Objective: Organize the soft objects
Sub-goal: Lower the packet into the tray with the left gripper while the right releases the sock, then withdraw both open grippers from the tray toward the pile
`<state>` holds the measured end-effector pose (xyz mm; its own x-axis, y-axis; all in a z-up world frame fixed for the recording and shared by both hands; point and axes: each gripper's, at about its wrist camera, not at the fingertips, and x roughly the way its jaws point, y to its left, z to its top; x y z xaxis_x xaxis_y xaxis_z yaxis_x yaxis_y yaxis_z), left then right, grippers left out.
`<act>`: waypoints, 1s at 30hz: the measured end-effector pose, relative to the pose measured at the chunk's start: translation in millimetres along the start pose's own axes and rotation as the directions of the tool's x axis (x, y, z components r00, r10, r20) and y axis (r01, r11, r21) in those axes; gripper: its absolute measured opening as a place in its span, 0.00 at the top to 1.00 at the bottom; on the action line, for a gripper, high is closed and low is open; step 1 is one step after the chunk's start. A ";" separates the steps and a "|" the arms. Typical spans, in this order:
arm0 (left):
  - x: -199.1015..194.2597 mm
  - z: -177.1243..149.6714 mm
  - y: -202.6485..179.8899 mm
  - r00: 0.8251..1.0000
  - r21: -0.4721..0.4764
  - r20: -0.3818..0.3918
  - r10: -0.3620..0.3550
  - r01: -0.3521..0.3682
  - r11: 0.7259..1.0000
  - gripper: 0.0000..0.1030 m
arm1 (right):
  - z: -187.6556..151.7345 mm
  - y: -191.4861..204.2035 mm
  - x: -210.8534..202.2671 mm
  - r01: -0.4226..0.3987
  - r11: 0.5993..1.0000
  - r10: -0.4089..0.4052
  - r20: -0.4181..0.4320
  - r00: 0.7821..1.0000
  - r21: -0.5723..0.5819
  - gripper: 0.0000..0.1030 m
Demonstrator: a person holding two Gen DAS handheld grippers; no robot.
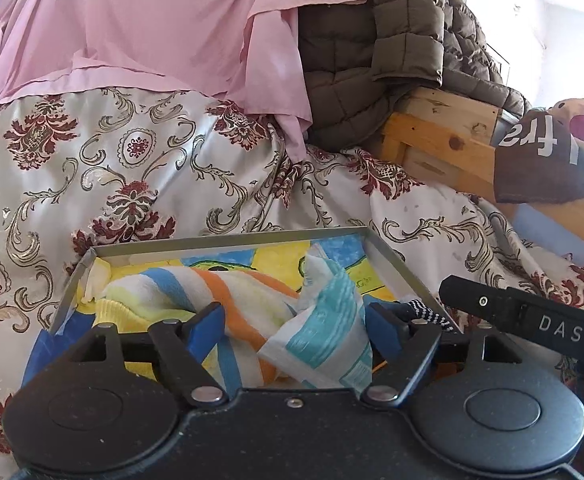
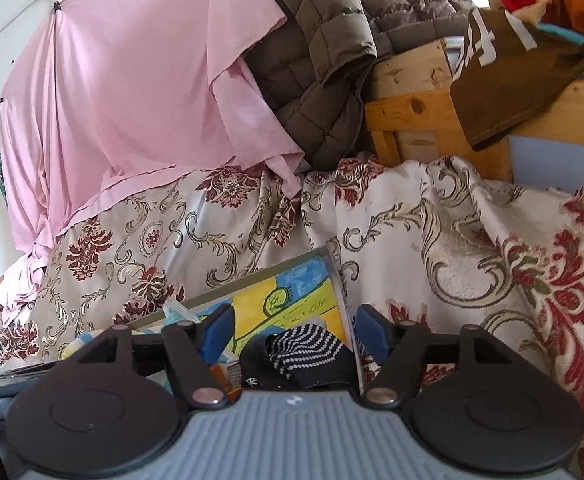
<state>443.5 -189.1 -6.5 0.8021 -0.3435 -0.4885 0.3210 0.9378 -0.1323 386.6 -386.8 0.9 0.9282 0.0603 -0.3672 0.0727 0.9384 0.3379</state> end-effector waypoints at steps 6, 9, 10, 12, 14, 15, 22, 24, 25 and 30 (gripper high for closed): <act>-24.2 -1.3 1.4 0.998 -0.017 0.052 0.019 -0.018 1.000 0.18 | 5.0 7.8 -22.8 0.010 0.999 -0.009 0.030 1.000 -0.030 0.16; -42.1 -2.0 0.8 0.996 -0.016 0.088 0.025 -0.024 1.000 0.14 | 6.9 15.4 -39.1 0.014 0.999 -0.012 0.043 0.999 -0.051 0.12; -49.5 -2.1 0.2 0.994 -0.013 0.103 0.031 -0.030 0.999 0.12 | 6.9 17.7 -45.6 0.016 0.998 -0.013 0.048 0.999 -0.055 0.11; -62.9 -2.8 -0.2 0.991 -0.013 0.126 0.041 -0.040 0.999 0.11 | 6.5 21.8 -58.6 0.019 0.998 -0.015 0.058 0.998 -0.060 0.09; -78.2 -3.8 1.1 0.989 -0.023 0.143 0.049 -0.046 0.999 0.09 | 4.1 25.7 -73.6 0.024 0.998 -0.019 0.071 0.997 -0.066 0.07; -85.4 -4.6 2.1 0.987 -0.029 0.149 0.053 -0.049 0.998 0.07 | 2.9 27.6 -80.0 0.025 0.997 -0.020 0.075 0.997 -0.069 0.06; -145.7 -17.1 13.4 0.980 -0.078 0.178 0.091 -0.078 0.994 0.03 | -7.1 41.8 -127.8 0.016 0.996 -0.008 0.093 0.996 -0.088 0.01; -162.1 -22.6 16.8 0.977 -0.088 0.187 0.105 -0.090 0.992 0.02 | -12.5 44.1 -141.2 0.014 0.996 -0.005 0.097 0.995 -0.089 0.00; -172.2 -26.1 19.0 0.975 -0.095 0.192 0.110 -0.094 0.991 0.02 | -15.4 46.5 -148.8 0.013 0.996 -0.004 0.100 0.995 -0.092 0.00; -209.8 -41.5 28.1 0.972 -0.137 0.201 0.123 -0.097 0.986 0.02 | -30.6 59.9 -181.5 0.014 0.993 0.001 0.120 0.993 -0.119 0.00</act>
<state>263.4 -88.5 56.5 0.9203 -0.2283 -0.3176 0.1697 0.9646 -0.2018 211.4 -331.2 61.3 0.9653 0.0196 -0.2604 0.0416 0.9729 0.2276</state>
